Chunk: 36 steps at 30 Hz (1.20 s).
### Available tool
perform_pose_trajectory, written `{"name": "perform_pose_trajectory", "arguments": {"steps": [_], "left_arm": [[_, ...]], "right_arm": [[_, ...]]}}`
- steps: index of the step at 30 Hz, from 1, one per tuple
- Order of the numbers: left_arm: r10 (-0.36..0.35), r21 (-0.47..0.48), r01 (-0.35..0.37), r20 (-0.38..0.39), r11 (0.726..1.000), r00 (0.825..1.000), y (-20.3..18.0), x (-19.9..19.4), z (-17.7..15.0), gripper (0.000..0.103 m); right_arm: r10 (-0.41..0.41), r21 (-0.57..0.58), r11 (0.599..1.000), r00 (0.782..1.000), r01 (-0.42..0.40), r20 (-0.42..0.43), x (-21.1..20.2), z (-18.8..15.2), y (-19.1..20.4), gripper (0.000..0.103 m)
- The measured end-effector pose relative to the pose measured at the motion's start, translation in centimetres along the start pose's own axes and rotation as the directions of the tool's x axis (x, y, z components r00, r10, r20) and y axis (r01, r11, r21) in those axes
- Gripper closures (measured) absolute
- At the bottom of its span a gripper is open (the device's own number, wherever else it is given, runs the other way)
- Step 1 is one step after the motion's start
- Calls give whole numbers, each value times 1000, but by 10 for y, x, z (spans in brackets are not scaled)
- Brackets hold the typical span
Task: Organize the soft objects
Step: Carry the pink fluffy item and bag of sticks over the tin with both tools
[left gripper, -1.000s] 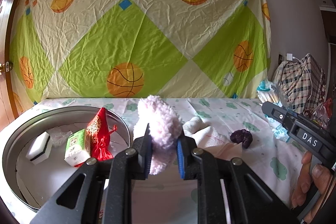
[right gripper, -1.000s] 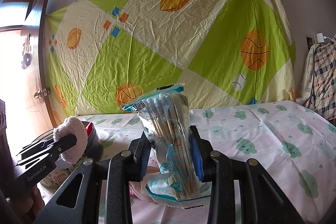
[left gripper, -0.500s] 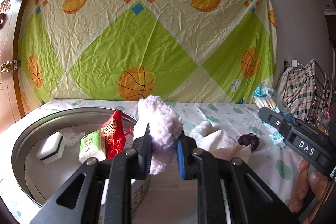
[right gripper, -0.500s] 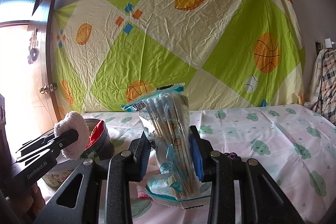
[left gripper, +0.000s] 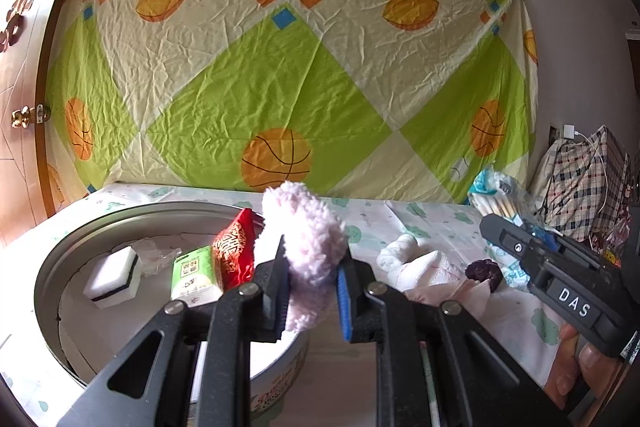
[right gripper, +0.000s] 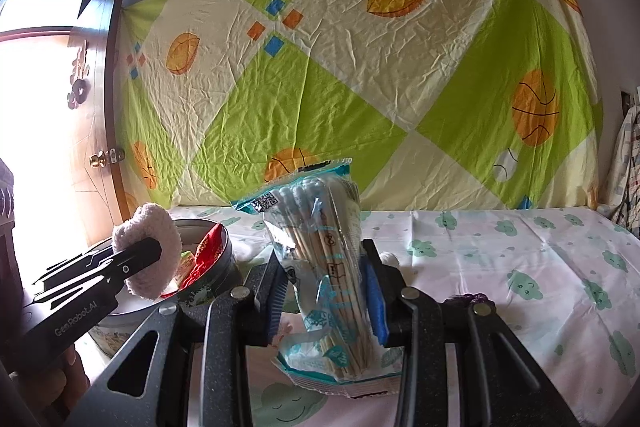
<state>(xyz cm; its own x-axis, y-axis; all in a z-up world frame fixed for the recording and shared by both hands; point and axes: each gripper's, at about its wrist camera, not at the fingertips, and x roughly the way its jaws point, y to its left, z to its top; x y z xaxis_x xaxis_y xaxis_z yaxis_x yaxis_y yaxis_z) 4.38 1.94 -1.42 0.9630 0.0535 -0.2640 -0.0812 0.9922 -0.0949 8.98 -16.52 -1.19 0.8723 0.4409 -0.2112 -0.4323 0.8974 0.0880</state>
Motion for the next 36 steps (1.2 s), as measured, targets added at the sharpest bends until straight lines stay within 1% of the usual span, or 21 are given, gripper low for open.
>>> {"name": "perform_pose_trajectory", "arguments": {"steps": [22,36], "left_arm": [[34,-38,-34,2,999,999,23,-2,1,85],[56,-63,-56,-2,996,998,39,-4,1,85]], "right_arm": [[55,-25,998,998,-55,-6,11,0,27,66],[94,-57,994,995,-96,-30,19,-1,48,66]]}}
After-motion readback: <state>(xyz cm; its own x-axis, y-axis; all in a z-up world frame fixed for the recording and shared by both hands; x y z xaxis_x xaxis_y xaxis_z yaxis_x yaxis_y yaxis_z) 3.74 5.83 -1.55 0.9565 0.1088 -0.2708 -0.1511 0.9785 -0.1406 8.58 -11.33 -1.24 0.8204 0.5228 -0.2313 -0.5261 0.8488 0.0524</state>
